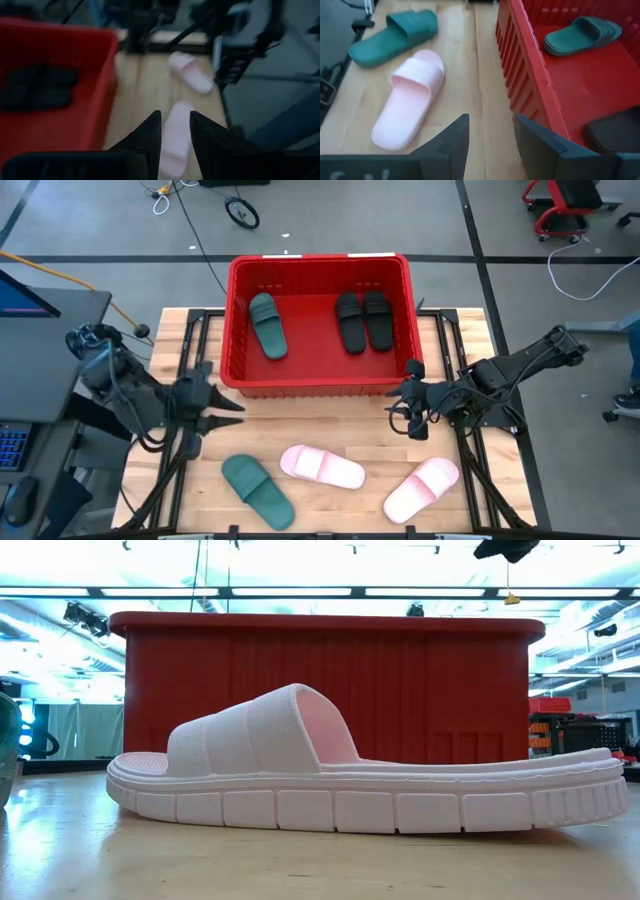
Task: Pick and place slides into bin
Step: Put the green slide into the container
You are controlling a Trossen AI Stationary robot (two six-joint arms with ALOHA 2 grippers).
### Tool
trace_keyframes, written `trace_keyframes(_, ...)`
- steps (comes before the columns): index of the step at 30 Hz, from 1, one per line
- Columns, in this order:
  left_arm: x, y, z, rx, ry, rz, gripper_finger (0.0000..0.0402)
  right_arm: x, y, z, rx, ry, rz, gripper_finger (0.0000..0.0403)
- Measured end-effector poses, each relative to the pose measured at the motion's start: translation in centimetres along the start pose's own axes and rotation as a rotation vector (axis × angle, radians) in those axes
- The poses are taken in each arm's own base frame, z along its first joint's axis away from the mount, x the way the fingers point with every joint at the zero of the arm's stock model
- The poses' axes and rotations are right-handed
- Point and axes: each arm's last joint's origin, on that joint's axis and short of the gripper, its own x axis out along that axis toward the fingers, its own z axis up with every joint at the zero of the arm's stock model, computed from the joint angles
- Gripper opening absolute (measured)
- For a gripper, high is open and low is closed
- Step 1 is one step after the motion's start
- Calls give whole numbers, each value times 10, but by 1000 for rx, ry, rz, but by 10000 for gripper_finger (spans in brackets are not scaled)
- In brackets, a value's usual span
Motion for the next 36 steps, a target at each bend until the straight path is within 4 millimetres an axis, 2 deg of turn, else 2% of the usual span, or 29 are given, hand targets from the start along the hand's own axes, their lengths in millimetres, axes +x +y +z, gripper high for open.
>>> trace_keyframes(5,15,4,-34,-102,-135,-174,107,0,1,4,19,-43,12,162)
trace_keyframes(8,34,1,-57,-184,-155,-304,108,0,1,5,35,-52,16,162)
trace_keyframes(11,54,-5,-81,-351,-123,-389,107,0,1,5,65,-50,17,162)
trace_keyframes(16,99,-10,-146,-692,113,-317,107,0,1,5,74,-50,17,162)
trace_keyframes(22,123,-3,-197,-1054,250,-184,108,0,1,5,73,-49,16,162)
trace_keyframes(28,131,5,-225,-1225,301,-70,107,0,1,5,74,-49,16,162)
trace_keyframes(30,131,6,-226,-1270,306,-59,107,0,1,5,74,-48,16,162)
trace_keyframes(36,131,6,-227,-1259,312,-58,107,0,1,5,73,-48,16,162)
